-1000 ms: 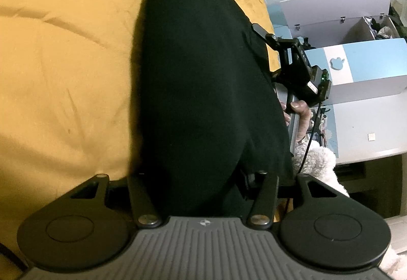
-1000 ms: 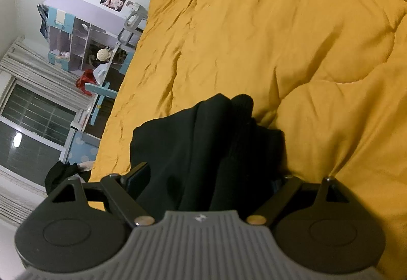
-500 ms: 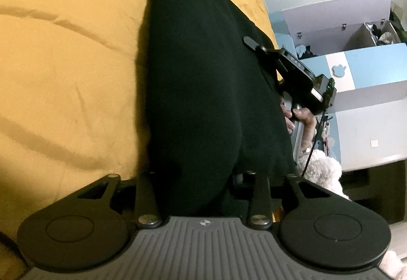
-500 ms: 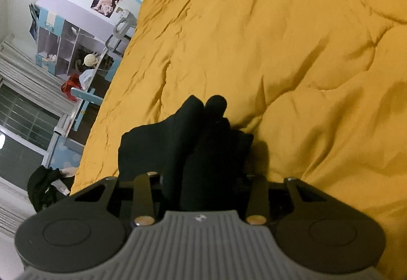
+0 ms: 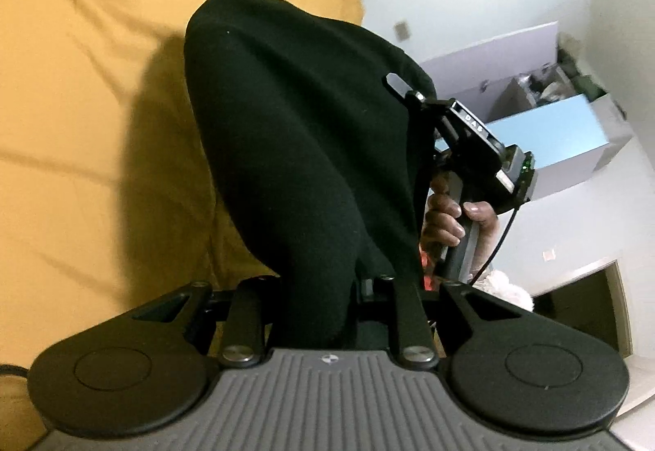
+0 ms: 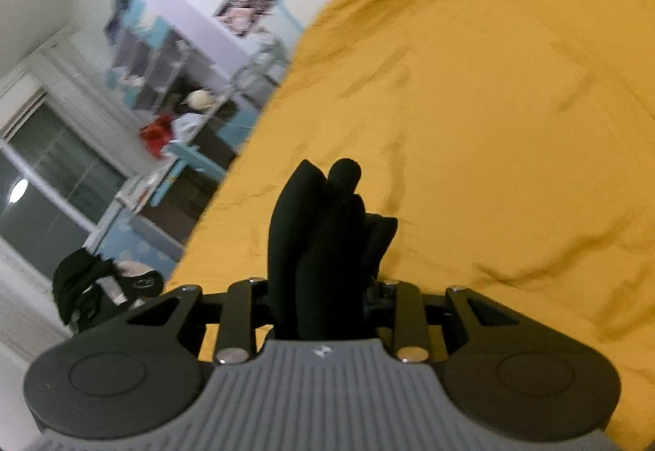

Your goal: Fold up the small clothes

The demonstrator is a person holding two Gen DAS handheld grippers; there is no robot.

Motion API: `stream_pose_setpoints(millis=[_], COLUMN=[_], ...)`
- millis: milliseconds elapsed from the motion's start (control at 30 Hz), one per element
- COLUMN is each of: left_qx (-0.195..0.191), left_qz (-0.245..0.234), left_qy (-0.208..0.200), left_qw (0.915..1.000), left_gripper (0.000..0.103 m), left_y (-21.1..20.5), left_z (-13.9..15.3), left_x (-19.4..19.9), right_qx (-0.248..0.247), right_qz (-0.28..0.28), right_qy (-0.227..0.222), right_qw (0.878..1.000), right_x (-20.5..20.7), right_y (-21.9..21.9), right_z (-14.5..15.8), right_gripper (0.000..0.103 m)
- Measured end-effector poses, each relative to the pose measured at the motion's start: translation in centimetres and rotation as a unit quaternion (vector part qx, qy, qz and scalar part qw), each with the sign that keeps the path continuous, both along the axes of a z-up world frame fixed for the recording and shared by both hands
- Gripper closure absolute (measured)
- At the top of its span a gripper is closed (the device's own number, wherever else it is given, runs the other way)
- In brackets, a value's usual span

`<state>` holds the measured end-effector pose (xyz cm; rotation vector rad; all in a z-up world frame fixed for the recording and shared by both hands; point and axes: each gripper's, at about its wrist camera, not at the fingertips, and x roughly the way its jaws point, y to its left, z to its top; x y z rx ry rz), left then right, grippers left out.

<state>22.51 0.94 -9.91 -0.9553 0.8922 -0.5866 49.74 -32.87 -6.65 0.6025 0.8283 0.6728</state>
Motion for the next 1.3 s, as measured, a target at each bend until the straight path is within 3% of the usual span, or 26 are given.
stream_pose_setpoints(millis=[167, 333, 467, 600, 667, 767, 867, 933, 967, 1067, 1167, 1300], left_qx=[0.032, 0.072, 0.066, 0.035, -0.003, -0.014, 0.003, 0.014, 0.020, 0.050, 0.093, 0.082], left_qz=[0.059, 0.113, 0.136, 0.152, 0.152, 0.140, 0.124, 0.119, 0.120, 0.143, 0.179, 0.168], left_qy=[-0.045, -0.048, -0.002, 0.090, 0.087, 0.064, 0.063, 0.068, 0.071, 0.071, 0.040, -0.024], left_qw=[0.9967, 0.9898, 0.9885, 0.9837, 0.9845, 0.9880, 0.9903, 0.9904, 0.9901, 0.9860, 0.9786, 0.9821], left_gripper=[0.078, 0.078, 0.078, 0.080, 0.081, 0.080, 0.079, 0.079, 0.079, 0.079, 0.079, 0.079], left_y=[6.3, 11.5, 14.8, 16.6, 17.0, 17.0, 16.7, 18.4, 18.4, 20.0, 20.4, 18.1], left_z=[4.4, 4.7, -0.1, -8.0, -10.7, -10.9, -10.3, -10.0, -9.5, -7.2, -4.0, -1.5], left_x=[-3.6, -6.7, -7.5, -7.6, -8.1, -8.6, -8.7, -9.7, -10.2, -12.4, -14.5, -14.0], right_qx=[0.044, 0.067, 0.055, -0.027, -0.063, 0.016, 0.000, -0.039, -0.059, -0.077, -0.053, -0.051], right_qz=[0.055, 0.111, 0.134, 0.130, 0.111, 0.089, 0.093, 0.078, 0.069, 0.054, 0.094, 0.158], right_qy=[-0.032, -0.028, 0.008, 0.063, 0.085, 0.133, 0.128, 0.102, 0.087, 0.033, -0.009, -0.053], right_qw=[0.997, 0.991, 0.989, 0.989, 0.988, 0.987, 0.987, 0.991, 0.992, 0.995, 0.994, 0.985], right_x=[1.2, 3.1, 5.1, 6.4, 6.6, 7.5, 7.3, 6.5, 6.2, 3.7, -1.0, -9.0], right_y=[7.7, 17.4, 24.4, 29.0, 29.5, 27.2, 27.1, 26.7, 26.3, 22.5, 19.6, 18.4], right_z=[3.1, 1.3, -4.3, -12.4, -16.4, -19.6, -18.5, -16.2, -14.8, -10.4, -6.2, -4.0], right_gripper=[0.077, 0.077, 0.077, 0.077, 0.077, 0.075, 0.067, 0.051, 0.048, 0.048, 0.048, 0.047])
